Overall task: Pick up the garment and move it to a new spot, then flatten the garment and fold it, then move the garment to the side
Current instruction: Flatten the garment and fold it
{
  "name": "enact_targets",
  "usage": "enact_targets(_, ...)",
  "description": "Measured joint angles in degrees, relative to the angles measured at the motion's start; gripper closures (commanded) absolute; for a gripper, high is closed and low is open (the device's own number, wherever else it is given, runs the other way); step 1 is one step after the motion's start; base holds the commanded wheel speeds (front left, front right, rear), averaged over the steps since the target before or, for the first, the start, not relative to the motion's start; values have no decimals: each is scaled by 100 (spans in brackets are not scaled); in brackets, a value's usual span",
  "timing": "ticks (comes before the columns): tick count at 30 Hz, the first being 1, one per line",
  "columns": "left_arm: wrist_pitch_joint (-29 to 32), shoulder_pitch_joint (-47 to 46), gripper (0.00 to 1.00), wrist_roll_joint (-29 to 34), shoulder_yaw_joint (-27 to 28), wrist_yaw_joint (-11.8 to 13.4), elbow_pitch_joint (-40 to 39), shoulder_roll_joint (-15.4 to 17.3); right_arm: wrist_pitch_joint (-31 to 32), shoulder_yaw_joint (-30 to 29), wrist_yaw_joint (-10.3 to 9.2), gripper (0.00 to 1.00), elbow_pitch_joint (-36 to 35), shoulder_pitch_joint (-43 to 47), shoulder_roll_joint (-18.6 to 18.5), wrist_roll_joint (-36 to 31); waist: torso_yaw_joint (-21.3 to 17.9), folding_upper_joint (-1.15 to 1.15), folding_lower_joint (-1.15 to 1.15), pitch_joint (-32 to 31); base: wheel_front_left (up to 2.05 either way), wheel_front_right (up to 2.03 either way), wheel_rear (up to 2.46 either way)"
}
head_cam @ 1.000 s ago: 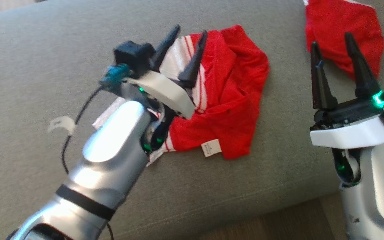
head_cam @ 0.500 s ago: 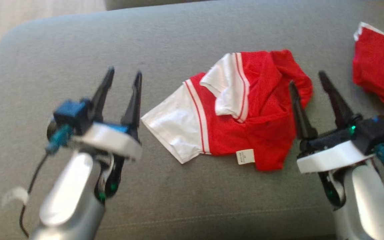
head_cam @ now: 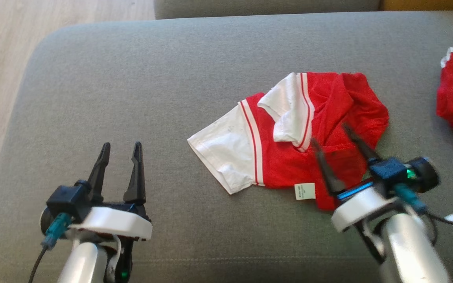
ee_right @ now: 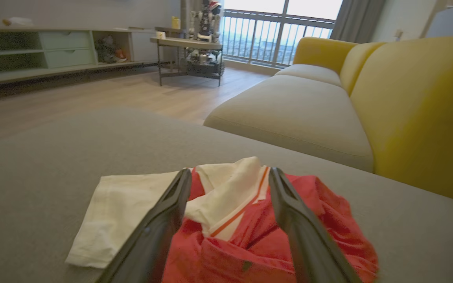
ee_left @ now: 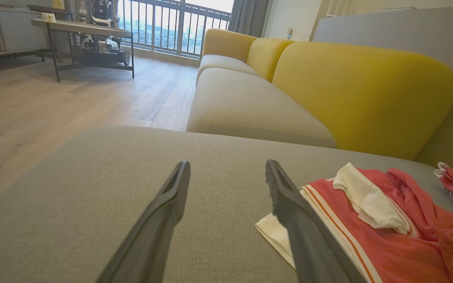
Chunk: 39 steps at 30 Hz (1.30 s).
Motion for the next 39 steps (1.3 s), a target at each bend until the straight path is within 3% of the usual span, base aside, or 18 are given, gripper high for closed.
enact_targets(5, -1, -20, 0, 207, 229, -193, -11, -137, 381, 259, 0, 0, 310, -112, 21, -432, 145, 0, 0, 28, 0, 0, 0)
enact_targets(13, -1, -57, 0, 292, 348, -390, 168, -247, 1057, 366, 0, 0, 1181, -846, 13, -587, 399, 0, 1, 186, 0, 0, 0)
enact_targets(24, 0, -147, 0, 164, 182, -330, 277, -265, 1611, 8, 0, 0, 2239, -1516, -51, -883, 725, 0, 1, 388, 0, 0, 0)
enact_targets(26, 0, -187, 0, 121, 159, -300, 314, -265, 1548, -115, 0, 100, 2285, -1575, -49, -826, 761, 0, 1, 410, 0, 0, 0)
enact_targets(39, 0, -194, 0, 82, 120, -278, 421, -267, 868, -425, 0, 100, 1976, -1940, -36, -269, 622, 0, 1, 238, 0, 0, 0)
